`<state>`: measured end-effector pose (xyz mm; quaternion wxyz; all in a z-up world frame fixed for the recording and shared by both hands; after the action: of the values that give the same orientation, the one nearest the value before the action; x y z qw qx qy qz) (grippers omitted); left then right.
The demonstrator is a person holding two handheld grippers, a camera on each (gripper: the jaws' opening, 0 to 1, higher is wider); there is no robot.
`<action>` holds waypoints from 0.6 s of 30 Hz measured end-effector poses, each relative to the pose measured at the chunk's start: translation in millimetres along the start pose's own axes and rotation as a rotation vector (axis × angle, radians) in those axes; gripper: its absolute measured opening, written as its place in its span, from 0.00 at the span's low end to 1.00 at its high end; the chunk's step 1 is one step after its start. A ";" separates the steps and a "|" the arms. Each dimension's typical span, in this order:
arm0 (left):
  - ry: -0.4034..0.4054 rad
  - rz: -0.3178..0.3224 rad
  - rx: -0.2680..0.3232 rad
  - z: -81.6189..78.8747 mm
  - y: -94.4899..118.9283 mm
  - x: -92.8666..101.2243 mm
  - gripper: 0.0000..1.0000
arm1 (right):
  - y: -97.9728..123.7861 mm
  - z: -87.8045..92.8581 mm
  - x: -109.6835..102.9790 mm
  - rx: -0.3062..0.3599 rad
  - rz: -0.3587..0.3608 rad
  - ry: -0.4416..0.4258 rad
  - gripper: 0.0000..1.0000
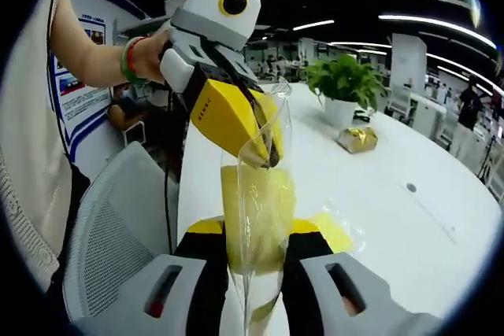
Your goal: Compare the silicone blocks by pressing each to a similar depth, holding the contact briefly, and releasing to observe deformation and rebound differences across the visible hardness samples.
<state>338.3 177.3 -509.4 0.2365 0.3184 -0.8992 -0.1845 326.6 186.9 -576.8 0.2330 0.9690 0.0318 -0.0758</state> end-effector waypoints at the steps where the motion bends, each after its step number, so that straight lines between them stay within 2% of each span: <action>1: 0.002 0.002 0.001 0.3 0.0 0.1 0.00 | -0.1 0.3 -0.1 -0.001 0.000 0.002 0.21; 18: 0.017 0.004 0.001 3.9 2.1 1.8 0.00 | -1.1 2.8 -1.6 -0.023 0.012 0.023 0.25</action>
<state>333.9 178.2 -510.9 0.2442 0.3181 -0.8980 -0.1809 324.5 186.6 -579.5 0.2440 0.9673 0.0294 -0.0628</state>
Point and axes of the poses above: the point that each gripper's makers call its tool centre point, and the gripper's own axes: y roughly backward along the fingers, x roughly to its right, z roughly out of its underside, the point moved 1 cm from there along y, roughly backward along the fingers, and after that the axes turned 15 degrees about -z, right-handed, at the moved point
